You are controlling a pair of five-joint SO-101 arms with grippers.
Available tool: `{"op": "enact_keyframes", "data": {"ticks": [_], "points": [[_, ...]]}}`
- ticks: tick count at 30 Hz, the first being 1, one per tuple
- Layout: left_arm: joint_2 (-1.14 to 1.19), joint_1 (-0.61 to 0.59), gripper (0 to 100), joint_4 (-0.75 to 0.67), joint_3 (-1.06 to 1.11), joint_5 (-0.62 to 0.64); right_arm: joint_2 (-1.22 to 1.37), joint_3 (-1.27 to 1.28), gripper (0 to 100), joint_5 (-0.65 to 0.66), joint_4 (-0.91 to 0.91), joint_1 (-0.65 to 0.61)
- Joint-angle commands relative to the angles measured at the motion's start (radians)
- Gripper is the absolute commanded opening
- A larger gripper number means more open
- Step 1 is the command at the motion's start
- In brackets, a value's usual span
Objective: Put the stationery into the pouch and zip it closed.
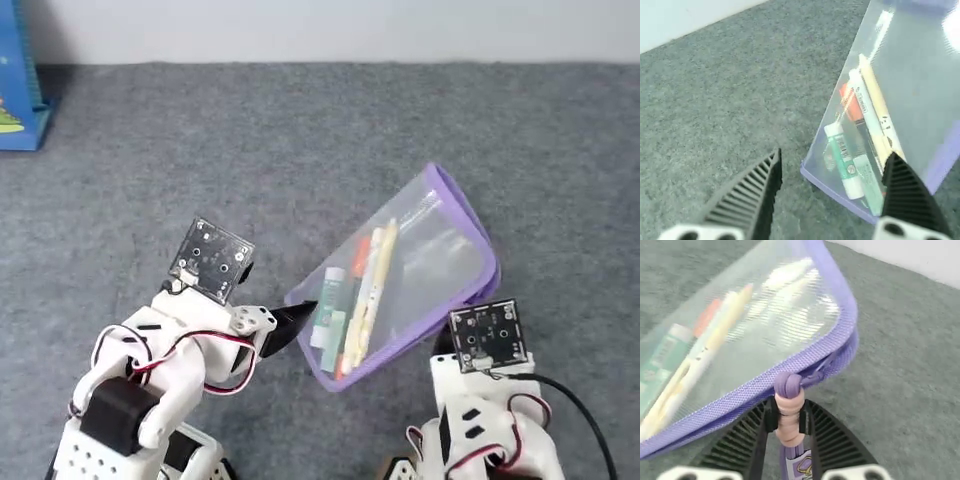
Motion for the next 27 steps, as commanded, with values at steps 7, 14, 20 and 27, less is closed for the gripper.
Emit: {"op": "enact_keyframes", "data": {"ticks": [7, 14, 20, 27], "points": [[0.006, 0.133, 31, 0.063, 0.002, -0.008, -0.001, -0.143, 0.8, -0.221, -0.012, -0.352], [0.006, 0.138, 31, 0.026, 0.002, -0.008, -0.001, -0.21, 0.8, -0.298, -0.012, -0.503], [0.006, 0.255, 31, -0.002, 0.002, 0.069, -0.001, -0.21, 0.8, -0.321, -0.012, -0.544], [0.006, 0.328, 31, -0.087, 0.039, 0.204, -0.001, -0.212, 0.8, -0.315, -0.012, -0.536]]}}
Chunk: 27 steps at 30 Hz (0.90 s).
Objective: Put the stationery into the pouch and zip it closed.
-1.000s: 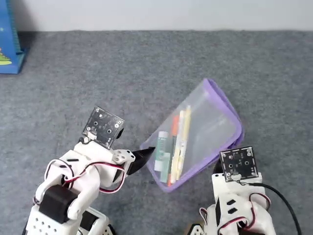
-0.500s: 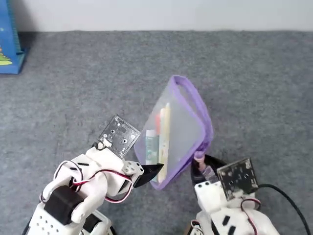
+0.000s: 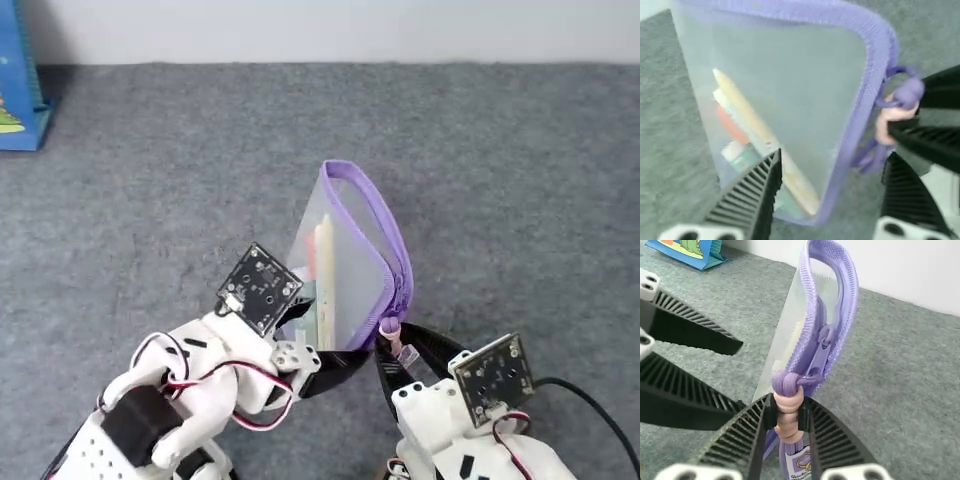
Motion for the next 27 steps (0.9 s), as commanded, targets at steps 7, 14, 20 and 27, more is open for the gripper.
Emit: {"op": "enact_keyframes", "data": {"ticks": [7, 14, 20, 27], "points": [[0.009, 0.012, 31, -0.195, 0.13, 0.044, -0.001, -0.044, 0.8, -0.008, -0.015, -0.012], [0.015, -0.06, 31, -0.347, 0.234, 0.041, -0.001, -0.092, 0.8, -0.008, -0.013, -0.012], [0.014, -0.181, 31, -0.338, 0.245, -0.003, -0.001, -0.121, 0.8, -0.008, -0.002, -0.008], [0.009, -0.252, 31, -0.244, 0.245, -0.069, -0.001, -0.123, 0.8, -0.008, -0.004, -0.007]]}}
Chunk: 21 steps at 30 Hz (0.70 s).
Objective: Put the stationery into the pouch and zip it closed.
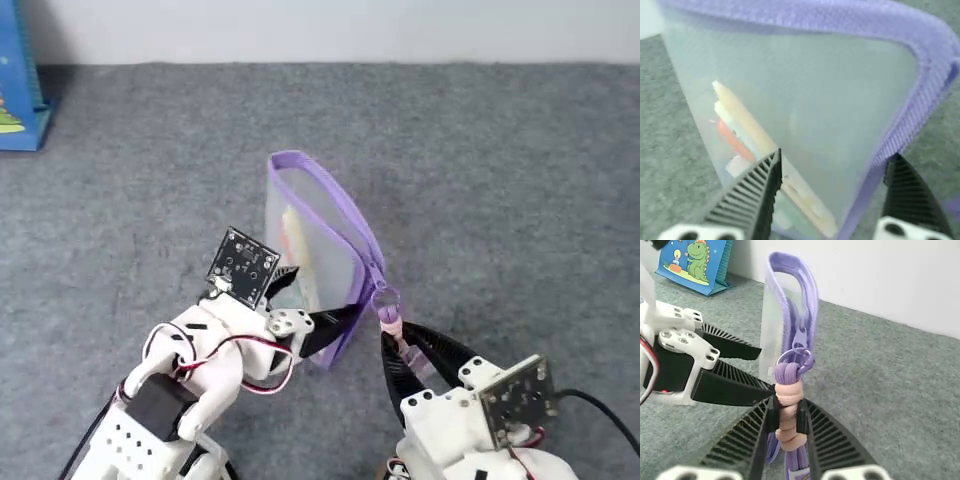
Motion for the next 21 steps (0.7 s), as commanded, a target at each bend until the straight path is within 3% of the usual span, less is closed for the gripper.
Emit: {"op": "enact_keyframes", "data": {"ticks": [1, 13, 16, 21], "points": [[0.014, -0.055, 31, 0.058, -0.01, -0.051, -0.001, -0.044, 0.8, -0.008, -0.004, -0.005], [0.012, -0.135, 19, 0.078, -0.015, -0.229, -0.001, -0.044, 0.8, -0.006, -0.012, -0.004], [0.012, -0.126, 19, 0.081, -0.03, -0.218, -0.001, -0.044, 0.8, -0.008, -0.012, -0.004], [0.012, -0.029, 25, 0.173, -0.114, -0.055, -0.001, -0.044, 0.8, -0.046, -0.012, -0.004]]}}
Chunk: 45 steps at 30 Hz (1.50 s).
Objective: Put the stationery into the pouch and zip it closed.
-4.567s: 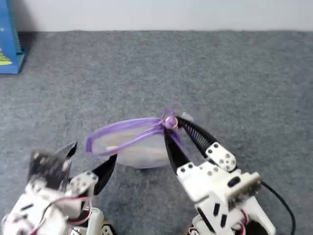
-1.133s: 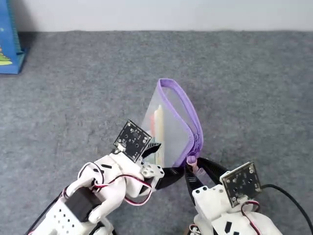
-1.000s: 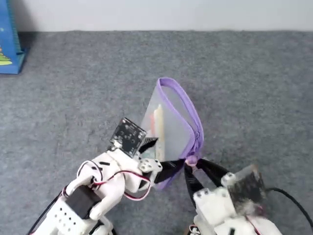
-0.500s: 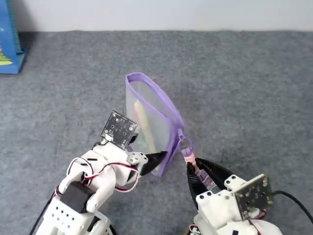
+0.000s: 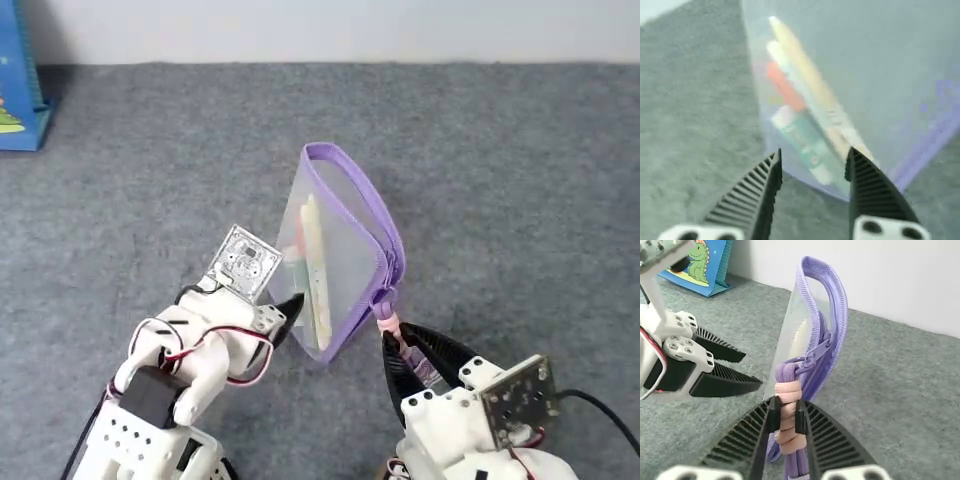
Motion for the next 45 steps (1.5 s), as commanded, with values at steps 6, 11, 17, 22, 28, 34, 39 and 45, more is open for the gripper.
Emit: {"op": "enact_keyframes", "data": {"ticks": [6, 11, 17, 22, 28, 34, 39, 45], "points": [[-0.002, 0.203, 33, 0.146, -0.193, 0.296, -0.001, -0.043, 0.8, -0.032, -0.013, -0.004], [0.0, 0.25, 33, 0.055, -0.166, 0.321, -0.001, -0.043, 0.8, -0.034, -0.015, -0.004], [0.006, 0.25, 32, -0.147, -0.041, 0.339, -0.001, -0.046, 0.8, -0.054, -0.015, -0.004], [0.003, 0.25, 27, -0.244, 0.022, 0.334, -0.001, -0.046, 0.8, -0.072, -0.012, -0.008], [0.008, 0.149, 27, -0.316, 0.085, 0.33, -0.001, -0.046, 0.8, -0.074, -0.012, -0.01], [-0.002, 0.051, 27, -0.282, 0.111, 0.267, -0.001, -0.046, 0.8, -0.074, -0.01, -0.005], [-0.002, 0.054, 27, -0.196, 0.11, 0.232, -0.001, -0.046, 0.8, -0.074, -0.012, -0.004], [-0.002, 0.028, 27, -0.068, 0.047, 0.222, -0.001, -0.044, 0.8, -0.074, -0.012, -0.004]]}}
